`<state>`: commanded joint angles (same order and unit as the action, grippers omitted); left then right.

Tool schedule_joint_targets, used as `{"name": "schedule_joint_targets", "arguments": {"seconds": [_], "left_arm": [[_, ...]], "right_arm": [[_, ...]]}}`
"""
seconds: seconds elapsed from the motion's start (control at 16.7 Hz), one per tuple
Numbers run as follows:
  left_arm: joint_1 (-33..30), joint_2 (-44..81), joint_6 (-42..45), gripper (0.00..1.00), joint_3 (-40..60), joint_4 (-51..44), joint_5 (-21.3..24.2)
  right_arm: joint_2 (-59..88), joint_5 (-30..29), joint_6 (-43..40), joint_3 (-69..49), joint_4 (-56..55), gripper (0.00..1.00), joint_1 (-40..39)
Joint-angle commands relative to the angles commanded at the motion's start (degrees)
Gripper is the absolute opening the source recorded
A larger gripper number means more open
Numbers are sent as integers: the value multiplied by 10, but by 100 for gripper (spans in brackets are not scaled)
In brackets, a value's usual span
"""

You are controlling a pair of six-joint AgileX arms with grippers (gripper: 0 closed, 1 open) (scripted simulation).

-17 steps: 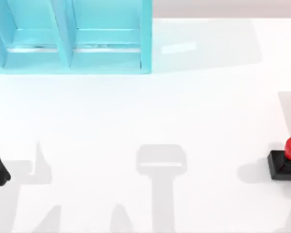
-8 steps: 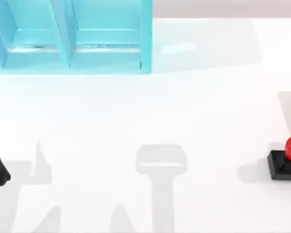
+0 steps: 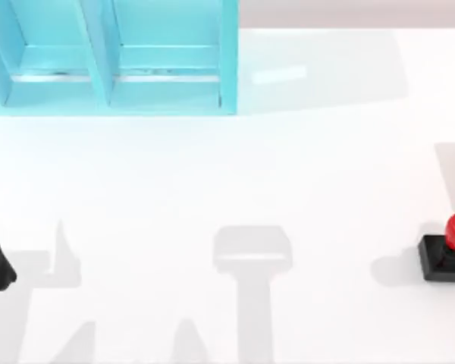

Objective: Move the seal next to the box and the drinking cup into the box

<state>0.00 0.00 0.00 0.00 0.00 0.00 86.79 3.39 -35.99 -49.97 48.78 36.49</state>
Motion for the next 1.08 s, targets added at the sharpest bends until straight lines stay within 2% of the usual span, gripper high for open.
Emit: {"name": "schedule_joint_targets", "arguments": {"seconds": [0.66, 1.08], "left_arm": [[0, 0, 0, 100, 0, 0, 0], [0, 0, 0, 100, 0, 0, 0]], "right_arm": [[0, 0, 0, 0, 0, 98, 0], [0, 0, 0, 0, 0, 100, 0]]}}
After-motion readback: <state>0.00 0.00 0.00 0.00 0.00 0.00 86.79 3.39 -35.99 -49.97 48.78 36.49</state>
